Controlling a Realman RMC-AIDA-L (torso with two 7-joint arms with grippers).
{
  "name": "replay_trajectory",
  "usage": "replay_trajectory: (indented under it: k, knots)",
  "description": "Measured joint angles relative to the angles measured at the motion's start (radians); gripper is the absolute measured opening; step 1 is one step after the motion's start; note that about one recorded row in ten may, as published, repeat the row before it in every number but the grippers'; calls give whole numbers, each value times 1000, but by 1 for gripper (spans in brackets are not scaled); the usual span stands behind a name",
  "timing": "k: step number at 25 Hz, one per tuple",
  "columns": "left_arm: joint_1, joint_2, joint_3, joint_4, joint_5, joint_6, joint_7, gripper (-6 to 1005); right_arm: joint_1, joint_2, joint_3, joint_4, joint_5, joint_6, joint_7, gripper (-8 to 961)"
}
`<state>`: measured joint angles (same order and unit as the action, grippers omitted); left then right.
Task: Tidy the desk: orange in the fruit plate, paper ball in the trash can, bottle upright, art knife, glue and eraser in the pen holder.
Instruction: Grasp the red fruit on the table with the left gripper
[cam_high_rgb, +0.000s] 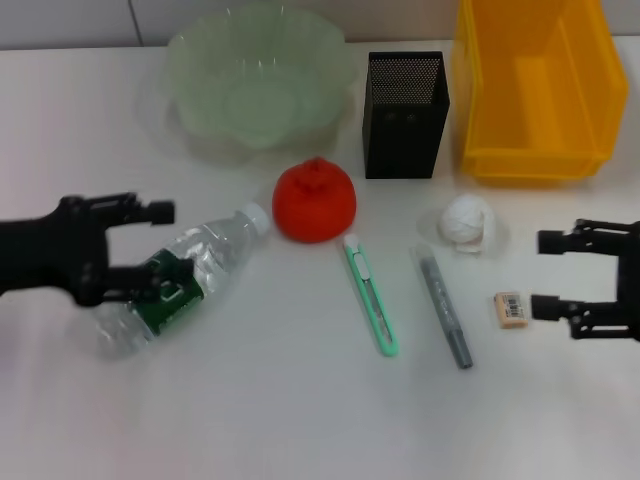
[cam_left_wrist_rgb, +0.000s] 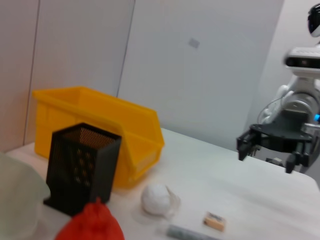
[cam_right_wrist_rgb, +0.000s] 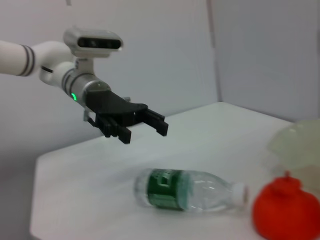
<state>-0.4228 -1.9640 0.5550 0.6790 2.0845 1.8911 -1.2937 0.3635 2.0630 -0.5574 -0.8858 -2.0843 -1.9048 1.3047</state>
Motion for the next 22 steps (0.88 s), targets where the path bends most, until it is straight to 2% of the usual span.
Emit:
replay_trajectory:
  k: [1,2,3,4,5,7,12,18,22]
  knots:
    - [-43,-30,1,31,3,-44,-35,804,-4,0,20,-7,-8,-2,0,778]
    - [-43,-30,1,31,3,-44,-35,804,-7,0,38,-12,-17,-6,0,778]
    - [-76,-52,10,38,8,-86,-49,804,-10,0,52,-15,-26,-9,0,778]
    - [-76,-52,10,38,8,-86,-49,804,-12,0,63,-17,-33,-11,1,778]
    - [-107,-76,26,39,10,-142,-58,803,-14,0,74,-19,-40,-13,1,778]
    - [-136,-98,61,35,9,-221,-62,803,-17,0,84,-21,-51,-13,1,778]
    - [-198,-107,132,-52,-4,-392,-64,802,-25,5,87,-22,-57,-6,1,778]
    - [-258,-113,152,-177,-34,-585,-12,802,-26,9,87,-17,-58,-4,1,778]
    - [-273,-114,153,-232,-74,-640,54,801,-24,10,88,-15,-59,-3,1,778]
